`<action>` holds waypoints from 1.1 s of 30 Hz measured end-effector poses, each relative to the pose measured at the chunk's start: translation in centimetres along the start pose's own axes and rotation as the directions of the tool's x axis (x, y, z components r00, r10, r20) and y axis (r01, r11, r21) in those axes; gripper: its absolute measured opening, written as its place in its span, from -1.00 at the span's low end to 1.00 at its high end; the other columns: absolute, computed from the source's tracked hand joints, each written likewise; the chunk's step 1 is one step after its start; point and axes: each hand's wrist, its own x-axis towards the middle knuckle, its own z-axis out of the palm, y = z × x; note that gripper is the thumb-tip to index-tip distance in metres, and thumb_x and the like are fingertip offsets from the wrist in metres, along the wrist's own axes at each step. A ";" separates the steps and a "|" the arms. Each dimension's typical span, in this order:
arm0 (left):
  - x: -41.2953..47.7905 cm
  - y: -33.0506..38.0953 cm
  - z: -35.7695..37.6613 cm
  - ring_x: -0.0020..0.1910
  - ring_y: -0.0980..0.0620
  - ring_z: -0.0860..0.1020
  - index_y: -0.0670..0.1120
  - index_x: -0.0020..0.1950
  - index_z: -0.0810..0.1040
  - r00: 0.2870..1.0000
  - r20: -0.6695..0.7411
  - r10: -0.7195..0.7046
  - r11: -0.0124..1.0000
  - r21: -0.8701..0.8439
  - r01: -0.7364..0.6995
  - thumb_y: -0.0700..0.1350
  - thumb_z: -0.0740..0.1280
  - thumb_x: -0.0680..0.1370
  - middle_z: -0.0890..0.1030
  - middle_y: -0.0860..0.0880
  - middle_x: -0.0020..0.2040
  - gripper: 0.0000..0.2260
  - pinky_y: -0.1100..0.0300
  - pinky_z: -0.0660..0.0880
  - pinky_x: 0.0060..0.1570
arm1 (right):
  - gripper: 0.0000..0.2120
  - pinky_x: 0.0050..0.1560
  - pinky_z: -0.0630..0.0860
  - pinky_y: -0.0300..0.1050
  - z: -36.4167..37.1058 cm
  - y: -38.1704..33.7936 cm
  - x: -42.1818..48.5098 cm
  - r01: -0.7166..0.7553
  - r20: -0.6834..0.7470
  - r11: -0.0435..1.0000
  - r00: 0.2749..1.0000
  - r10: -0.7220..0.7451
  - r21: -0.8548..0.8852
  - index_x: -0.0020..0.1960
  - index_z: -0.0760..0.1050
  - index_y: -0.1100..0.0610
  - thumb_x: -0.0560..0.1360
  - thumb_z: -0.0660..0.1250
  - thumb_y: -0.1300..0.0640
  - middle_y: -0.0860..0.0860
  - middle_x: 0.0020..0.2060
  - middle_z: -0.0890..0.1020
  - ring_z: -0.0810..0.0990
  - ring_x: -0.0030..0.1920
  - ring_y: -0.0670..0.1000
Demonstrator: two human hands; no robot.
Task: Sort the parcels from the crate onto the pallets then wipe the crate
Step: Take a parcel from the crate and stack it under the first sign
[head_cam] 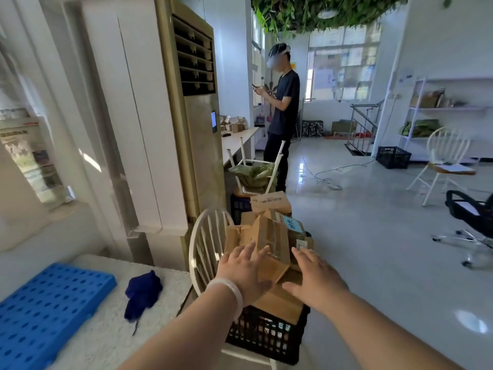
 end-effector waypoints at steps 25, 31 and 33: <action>19.0 -0.3 6.0 0.59 -0.15 0.01 0.32 0.56 -0.13 0.896 0.255 -0.363 0.880 -0.222 0.420 0.20 0.25 0.58 -0.14 0.06 0.63 -0.31 -0.19 0.15 0.51 | -0.40 0.44 0.29 0.12 5.9 5.3 21.4 -0.402 0.500 0.781 0.856 0.134 0.478 0.57 0.14 -0.10 0.59 0.20 -0.20 -0.01 0.44 0.38 0.35 0.44 0.11; 18.9 -0.2 6.6 0.57 -0.11 0.12 0.36 0.55 -0.15 0.879 0.271 -0.393 0.837 -0.291 0.464 0.13 0.27 0.59 -0.07 0.10 0.62 -0.29 -0.15 0.24 0.48 | -0.36 0.37 0.41 0.22 7.1 4.6 22.0 -0.549 0.597 0.612 0.788 0.151 0.569 0.57 0.10 -0.08 0.57 0.28 -0.11 0.04 0.35 0.44 0.44 0.33 0.17; 18.8 -0.2 5.9 0.52 -0.08 0.24 0.35 0.56 -0.13 0.871 0.272 -0.410 0.812 -0.327 0.484 0.11 0.28 0.58 -0.01 0.10 0.62 -0.29 -0.05 0.37 0.41 | -0.37 0.36 0.42 0.20 6.7 3.9 21.6 -0.523 0.564 0.605 0.813 0.143 0.600 0.58 0.10 -0.06 0.59 0.26 -0.09 0.05 0.36 0.44 0.45 0.32 0.16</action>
